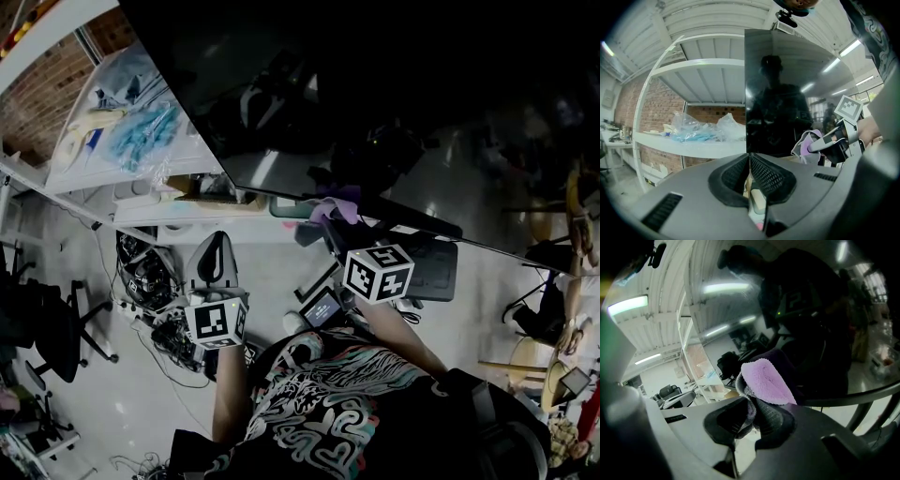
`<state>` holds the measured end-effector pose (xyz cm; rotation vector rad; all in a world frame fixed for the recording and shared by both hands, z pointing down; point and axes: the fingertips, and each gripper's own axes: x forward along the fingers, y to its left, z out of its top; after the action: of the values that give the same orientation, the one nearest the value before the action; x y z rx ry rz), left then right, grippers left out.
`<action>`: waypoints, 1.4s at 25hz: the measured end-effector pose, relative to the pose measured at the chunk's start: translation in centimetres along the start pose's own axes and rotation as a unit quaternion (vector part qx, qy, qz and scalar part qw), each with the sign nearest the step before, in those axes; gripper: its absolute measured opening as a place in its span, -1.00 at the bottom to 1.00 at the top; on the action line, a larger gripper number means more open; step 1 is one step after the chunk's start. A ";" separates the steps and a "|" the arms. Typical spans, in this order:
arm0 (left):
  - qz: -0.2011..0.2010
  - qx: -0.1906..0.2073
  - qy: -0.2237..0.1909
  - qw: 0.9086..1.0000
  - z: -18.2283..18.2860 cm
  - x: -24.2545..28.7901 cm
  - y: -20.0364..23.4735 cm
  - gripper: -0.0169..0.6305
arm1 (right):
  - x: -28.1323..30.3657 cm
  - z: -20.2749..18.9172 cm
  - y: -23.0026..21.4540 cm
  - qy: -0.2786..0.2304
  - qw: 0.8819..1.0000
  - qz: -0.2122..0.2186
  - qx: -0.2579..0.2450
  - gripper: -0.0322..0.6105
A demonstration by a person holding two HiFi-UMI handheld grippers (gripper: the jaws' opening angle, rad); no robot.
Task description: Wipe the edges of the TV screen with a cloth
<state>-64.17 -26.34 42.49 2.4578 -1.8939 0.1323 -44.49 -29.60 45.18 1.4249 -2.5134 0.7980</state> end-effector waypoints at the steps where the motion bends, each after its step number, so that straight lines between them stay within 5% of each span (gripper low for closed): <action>1: 0.000 0.000 0.000 1.000 0.0 0.0 0.0 -0.87 | 0.0 0.0 0.1 0.000 1.000 0.000 0.000 -0.68; 35: 0.032 -0.003 0.001 0.999 -0.3 -1.7 3.6 -0.87 | 3.8 -0.1 3.7 0.006 0.999 0.032 -0.005 -0.68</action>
<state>-68.09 -25.64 42.58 2.3933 -1.9707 0.1312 -49.66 -30.93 45.30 1.3394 -2.5609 0.8003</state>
